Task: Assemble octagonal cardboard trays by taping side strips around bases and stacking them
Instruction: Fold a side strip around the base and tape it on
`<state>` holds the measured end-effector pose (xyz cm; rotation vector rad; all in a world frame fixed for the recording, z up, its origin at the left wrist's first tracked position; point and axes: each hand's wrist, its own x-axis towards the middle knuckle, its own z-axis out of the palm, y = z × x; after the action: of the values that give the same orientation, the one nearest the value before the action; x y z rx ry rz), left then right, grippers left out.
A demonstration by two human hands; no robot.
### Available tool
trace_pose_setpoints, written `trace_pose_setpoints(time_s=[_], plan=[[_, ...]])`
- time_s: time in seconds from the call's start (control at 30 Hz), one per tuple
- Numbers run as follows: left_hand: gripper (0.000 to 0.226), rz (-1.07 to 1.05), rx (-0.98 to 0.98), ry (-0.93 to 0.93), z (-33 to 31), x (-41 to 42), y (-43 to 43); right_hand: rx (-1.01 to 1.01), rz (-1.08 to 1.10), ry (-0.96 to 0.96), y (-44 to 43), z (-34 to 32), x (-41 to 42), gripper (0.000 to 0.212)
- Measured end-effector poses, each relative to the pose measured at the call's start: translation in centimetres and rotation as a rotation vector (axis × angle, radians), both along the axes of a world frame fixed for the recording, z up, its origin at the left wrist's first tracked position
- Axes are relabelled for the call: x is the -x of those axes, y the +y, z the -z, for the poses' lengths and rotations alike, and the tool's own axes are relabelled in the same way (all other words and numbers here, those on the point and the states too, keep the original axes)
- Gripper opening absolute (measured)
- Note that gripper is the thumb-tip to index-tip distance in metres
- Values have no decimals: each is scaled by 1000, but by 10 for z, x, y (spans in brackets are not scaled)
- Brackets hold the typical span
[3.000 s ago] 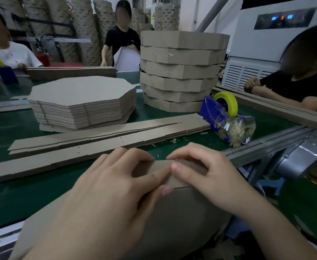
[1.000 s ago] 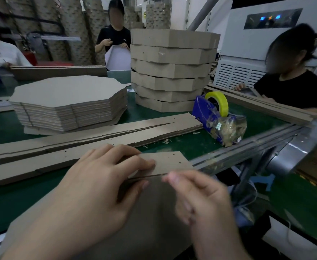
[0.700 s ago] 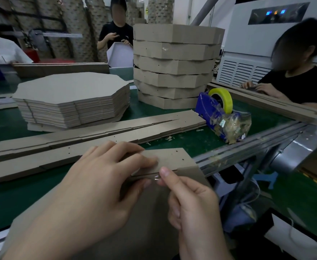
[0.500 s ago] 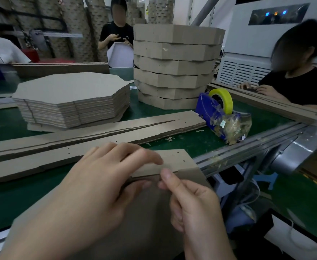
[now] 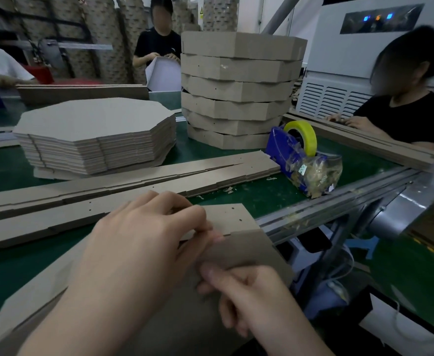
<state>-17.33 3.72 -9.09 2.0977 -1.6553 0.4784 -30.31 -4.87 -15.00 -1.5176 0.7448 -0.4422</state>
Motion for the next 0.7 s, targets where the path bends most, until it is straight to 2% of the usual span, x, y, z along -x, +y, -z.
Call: trace_pose_setpoints(time_s=[0.07, 0.13, 0.17, 0.27, 0.33, 0.43, 0.5, 0.6, 0.7], plan=[[31, 5, -24, -37, 2, -3, 4, 160, 187, -73, -4, 4, 7, 50], [29, -11, -48, -95, 5, -7, 7, 336, 483, -296, -17, 5, 16, 31], [31, -16, -65, -120, 6, -9, 9, 432, 549, -344, -24, 7, 19, 21], [42, 8, -120, -143, 7, -13, 15, 678, 433, -293, -32, 18, 13, 20], [39, 13, -132, -117, 1, -8, 13, 809, 406, -264, -28, 26, 10, 25], [41, 36, -151, -116, -9, 7, 4, 942, 372, -344, -26, 27, 14, 32], [39, 80, -140, -112, -14, 14, 5, 886, 390, -345, -37, 21, 20, 32], [36, 108, -39, -40, -18, 14, 17, 665, 315, -208, -63, 14, 32, 27], [36, 128, 20, 43, -16, 9, 27, 519, 211, -262, -77, 7, 38, 25]])
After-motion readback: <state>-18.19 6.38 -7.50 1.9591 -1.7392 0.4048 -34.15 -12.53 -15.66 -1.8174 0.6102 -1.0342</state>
